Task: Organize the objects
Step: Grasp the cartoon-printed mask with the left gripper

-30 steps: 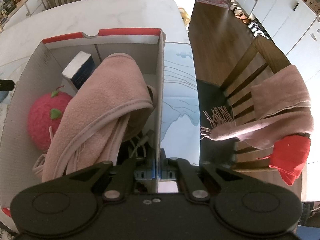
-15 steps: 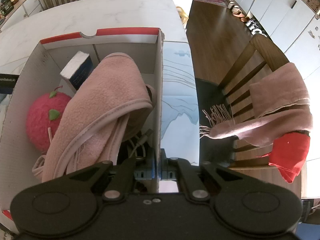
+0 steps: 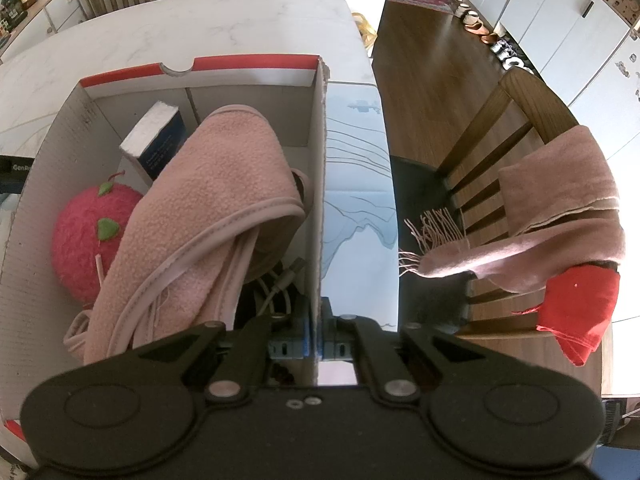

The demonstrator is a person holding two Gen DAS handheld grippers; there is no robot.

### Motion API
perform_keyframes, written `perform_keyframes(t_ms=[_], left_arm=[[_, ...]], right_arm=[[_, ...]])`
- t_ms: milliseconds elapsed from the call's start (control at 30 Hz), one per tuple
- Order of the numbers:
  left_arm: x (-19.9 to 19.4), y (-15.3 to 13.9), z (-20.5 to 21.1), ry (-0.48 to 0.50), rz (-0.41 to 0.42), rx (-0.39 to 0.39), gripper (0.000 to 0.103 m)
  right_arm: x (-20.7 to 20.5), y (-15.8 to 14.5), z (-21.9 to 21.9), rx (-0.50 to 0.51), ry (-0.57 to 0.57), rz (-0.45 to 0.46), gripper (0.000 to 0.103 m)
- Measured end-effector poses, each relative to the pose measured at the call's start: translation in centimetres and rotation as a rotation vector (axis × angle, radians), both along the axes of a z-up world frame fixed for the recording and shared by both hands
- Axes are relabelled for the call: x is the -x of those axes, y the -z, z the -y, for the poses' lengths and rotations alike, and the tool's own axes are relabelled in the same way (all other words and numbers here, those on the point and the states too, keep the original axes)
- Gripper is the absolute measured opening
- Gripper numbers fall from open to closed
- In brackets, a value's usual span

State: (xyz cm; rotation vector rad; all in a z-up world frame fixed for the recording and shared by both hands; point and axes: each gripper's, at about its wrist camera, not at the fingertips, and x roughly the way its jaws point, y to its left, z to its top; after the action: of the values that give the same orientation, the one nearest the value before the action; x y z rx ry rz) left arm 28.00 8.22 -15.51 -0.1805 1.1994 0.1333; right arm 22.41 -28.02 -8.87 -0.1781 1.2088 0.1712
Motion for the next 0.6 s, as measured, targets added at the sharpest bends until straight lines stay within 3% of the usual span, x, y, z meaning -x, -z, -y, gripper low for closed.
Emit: perform_keyframes(t_ms=[133,200,400,500,600], left_arm=[[0.4,0.0,0.1,0.003,0.014,-0.027,0.076],[0.6,-0.2,0.2,0.012,0.023,-0.04,0.058],[1.4,-0.6,0.1,0.032,0.047,-0.061,0.034],[1.7,-0.9,-0.1,0.042,0.059,-0.073,0.007],[2.2,-1.4,-0.6,0.046,0.082,-0.031,0.001]], right_arm=[[0.0,0.0,0.0,0.002,0.0,0.001,0.002],[0.0,0.0,0.0,0.003,-0.001,0.001,0.002],[0.1,0.0,-0.1,0.004,-0.002,0.002,0.003],[0.1,0.0,-0.2,0.008,-0.004,0.005,0.003],[0.2,-0.1,-0.2,0.007,-0.002,0.006,0.003]])
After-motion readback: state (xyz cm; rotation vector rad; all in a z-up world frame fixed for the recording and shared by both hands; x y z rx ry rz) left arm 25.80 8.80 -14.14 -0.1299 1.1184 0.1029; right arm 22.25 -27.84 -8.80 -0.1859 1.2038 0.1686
